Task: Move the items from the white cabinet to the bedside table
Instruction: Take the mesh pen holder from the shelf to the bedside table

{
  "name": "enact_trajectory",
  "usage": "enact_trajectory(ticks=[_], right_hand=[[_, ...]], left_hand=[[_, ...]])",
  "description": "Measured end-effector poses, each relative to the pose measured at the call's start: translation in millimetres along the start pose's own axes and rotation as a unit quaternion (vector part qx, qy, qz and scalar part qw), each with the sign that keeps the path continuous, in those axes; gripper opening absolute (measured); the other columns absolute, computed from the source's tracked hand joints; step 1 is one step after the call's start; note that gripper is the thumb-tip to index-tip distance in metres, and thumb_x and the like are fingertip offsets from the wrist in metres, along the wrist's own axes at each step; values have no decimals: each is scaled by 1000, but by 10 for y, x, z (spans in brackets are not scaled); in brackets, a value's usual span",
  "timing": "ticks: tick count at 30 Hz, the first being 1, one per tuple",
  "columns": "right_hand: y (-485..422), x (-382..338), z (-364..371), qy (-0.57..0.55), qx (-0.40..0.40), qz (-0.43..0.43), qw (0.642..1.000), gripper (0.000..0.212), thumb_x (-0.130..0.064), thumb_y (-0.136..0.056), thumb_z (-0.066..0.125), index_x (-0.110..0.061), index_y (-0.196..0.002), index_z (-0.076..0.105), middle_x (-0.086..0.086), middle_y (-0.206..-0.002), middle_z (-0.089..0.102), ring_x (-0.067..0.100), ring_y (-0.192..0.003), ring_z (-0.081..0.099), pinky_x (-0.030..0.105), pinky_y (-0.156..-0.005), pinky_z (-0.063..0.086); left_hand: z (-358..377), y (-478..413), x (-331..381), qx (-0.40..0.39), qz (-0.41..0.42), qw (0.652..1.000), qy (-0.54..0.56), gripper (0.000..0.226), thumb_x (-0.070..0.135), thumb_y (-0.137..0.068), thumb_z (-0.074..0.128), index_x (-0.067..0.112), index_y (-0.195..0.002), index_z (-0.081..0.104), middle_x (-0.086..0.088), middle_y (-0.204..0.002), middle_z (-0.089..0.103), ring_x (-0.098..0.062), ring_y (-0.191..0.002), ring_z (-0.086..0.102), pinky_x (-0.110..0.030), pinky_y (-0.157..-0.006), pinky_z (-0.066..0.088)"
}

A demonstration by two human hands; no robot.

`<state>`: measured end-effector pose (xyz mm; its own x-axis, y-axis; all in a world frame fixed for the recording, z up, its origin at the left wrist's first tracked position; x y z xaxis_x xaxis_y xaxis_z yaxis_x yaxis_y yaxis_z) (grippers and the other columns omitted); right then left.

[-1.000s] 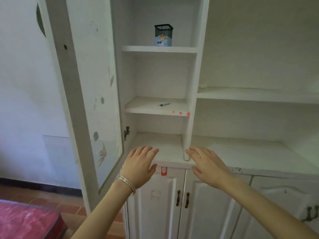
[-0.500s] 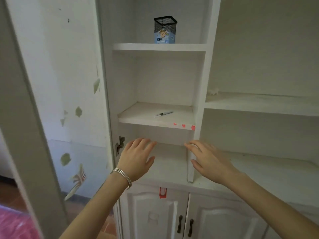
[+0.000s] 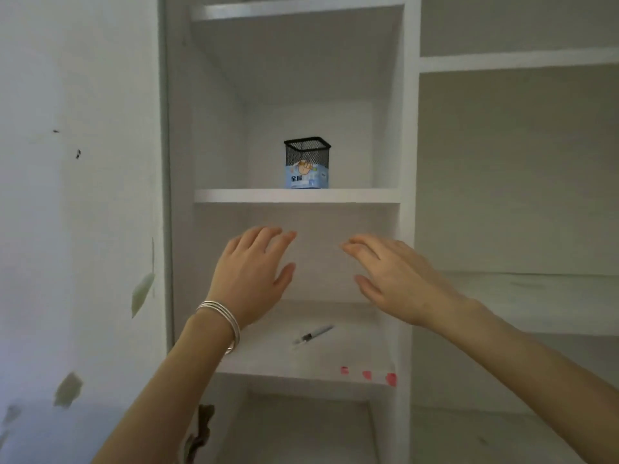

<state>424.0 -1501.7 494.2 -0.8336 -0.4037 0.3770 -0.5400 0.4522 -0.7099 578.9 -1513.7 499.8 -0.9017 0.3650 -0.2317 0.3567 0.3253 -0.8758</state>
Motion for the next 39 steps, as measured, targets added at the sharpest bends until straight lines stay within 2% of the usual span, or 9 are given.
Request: enact_trajectory(ticks=[4,9,12,17,20,23,27,30,39], right_hand=[[-604,213,-240,-2,47,0,999,45,-14,-83,55,-5,-127,48,14,-124,52,34,-103,54,46,-78,51],[-1271,423,-451,20,76,1,997,43,-19,-92,45,-10,-134,41,6,-130,46,26,-111,48,40,-82,46],[-1620,597,-438,46,56,12,997,39,-19,-96,39,-12,-134,39,4,-133,44,25,-115,45,38,-83,44],[-2081,893,-118,25,-7,38,999,41,-24,-97,37,-12,-137,36,6,-137,42,27,-120,44,48,-92,44],[-2223,997,1,6,-31,65,997,43,-31,-98,37,-13,-137,36,7,-139,41,28,-121,44,48,-94,43],[-2283,1037,70,21,-54,88,994,41,-36,-97,37,-12,-130,44,8,-131,47,29,-114,48,42,-88,45],[-2291,1018,-14,25,-17,89,996,31,-35,-94,45,-10,-111,52,9,-113,55,28,-101,53,35,-74,43],[-2197,980,-183,-11,22,69,997,26,-32,-92,52,-12,-108,56,8,-110,57,27,-100,53,35,-75,42],[-1545,691,-893,-50,162,-22,985,18,-27,-91,55,-14,-102,59,0,-105,60,15,-77,52,27,-62,32]], left_hand=[[-19,-508,-227,16,3,1000,-15,54,40,-81,35,12,-120,58,-9,-112,62,-31,-104,56,-41,-83,46],[63,-908,-357,30,11,999,-18,51,41,-82,34,13,-115,62,-7,-106,64,-31,-96,59,-40,-77,47],[139,-1073,-398,26,9,999,-23,53,43,-84,30,13,-114,63,-7,-104,65,-29,-94,59,-38,-75,45],[372,-1232,-574,-35,-41,998,-39,53,47,-93,21,23,-133,45,2,-126,53,-19,-115,46,-33,-90,34],[399,-1234,-580,-29,-41,998,-40,75,55,-80,0,25,-131,47,4,-123,54,-18,-112,47,-32,-88,34],[409,-1239,-645,-28,-48,998,-32,81,56,-76,-4,25,-130,48,3,-123,55,-19,-112,48,-33,-89,35],[358,-1253,-661,-24,-60,998,-27,76,59,-79,4,23,-131,46,2,-126,54,-20,-115,47,-32,-89,34],[356,-1261,-694,-37,-80,996,-4,53,49,-94,30,20,-138,37,1,-134,47,-20,-119,43,-31,-92,33],[99,-1312,-692,7,-85,992,96,80,58,-84,49,15,-145,22,-5,-140,41,-21,-124,41,-38,-96,37]])
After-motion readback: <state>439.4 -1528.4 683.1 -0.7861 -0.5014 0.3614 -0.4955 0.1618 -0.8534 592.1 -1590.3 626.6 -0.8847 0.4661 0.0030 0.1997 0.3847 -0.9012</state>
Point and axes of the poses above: each hand's wrist, its own y-axis away from the middle knuckle, its own z-axis out of the palm, x = y × z, the point moved 9 cm from there along -y, towards the middle knuckle
